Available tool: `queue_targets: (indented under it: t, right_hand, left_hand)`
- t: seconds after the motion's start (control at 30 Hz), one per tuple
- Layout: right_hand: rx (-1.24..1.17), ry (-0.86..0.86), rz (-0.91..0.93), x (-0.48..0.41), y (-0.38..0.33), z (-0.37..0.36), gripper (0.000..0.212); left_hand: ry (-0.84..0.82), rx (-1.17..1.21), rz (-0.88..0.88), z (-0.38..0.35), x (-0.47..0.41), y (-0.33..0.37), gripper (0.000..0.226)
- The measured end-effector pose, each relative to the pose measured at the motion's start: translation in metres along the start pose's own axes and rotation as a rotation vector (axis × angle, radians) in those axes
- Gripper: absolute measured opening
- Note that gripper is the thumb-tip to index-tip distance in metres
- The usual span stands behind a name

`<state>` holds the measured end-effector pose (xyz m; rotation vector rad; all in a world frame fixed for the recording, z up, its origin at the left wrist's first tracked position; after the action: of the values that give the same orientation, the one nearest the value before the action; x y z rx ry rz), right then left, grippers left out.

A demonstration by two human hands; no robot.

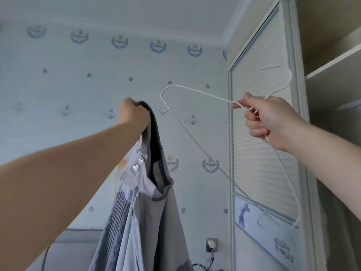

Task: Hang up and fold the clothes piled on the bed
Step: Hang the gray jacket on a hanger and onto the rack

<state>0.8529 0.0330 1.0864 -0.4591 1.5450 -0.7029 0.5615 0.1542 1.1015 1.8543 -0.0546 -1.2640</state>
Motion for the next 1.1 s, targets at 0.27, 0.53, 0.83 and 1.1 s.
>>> queue_targets:
  t: [0.27, 0.53, 0.83, 1.1]
  right_hand:
    - [-0.108, -0.225, -0.078, 0.054, 0.016, -0.105, 0.037]
    - [-0.226, -0.477, -0.101, 0.101, -0.010, -0.237, 0.036]
    - [-0.448, -0.665, -0.147, 0.201, -0.026, -0.401, 0.038]
    - [-0.568, -0.831, -0.267, 0.341, -0.052, -0.523, 0.029]
  left_hand:
    - [0.111, -0.328, 0.049, 0.187, -0.002, -0.035, 0.017]
    - [0.257, -0.546, 0.109, 0.365, 0.000, -0.030, 0.020]
    - [0.269, -0.695, 0.252, 0.574, 0.023, -0.043, 0.014]
    - [0.205, -0.760, 0.385, 0.743, 0.085, -0.049, 0.012]
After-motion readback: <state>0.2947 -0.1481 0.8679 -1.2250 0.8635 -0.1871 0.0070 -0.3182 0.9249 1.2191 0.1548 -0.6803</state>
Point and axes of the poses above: each hand's wrist, its own x-axis away from the middle knuckle, its own z-axis out of the back of the hand, y = z × x, the point moved 1 cm from there along -x, towards the middle knuckle, and after that the axes turned 1 degree about z, right-handed, at the moved point
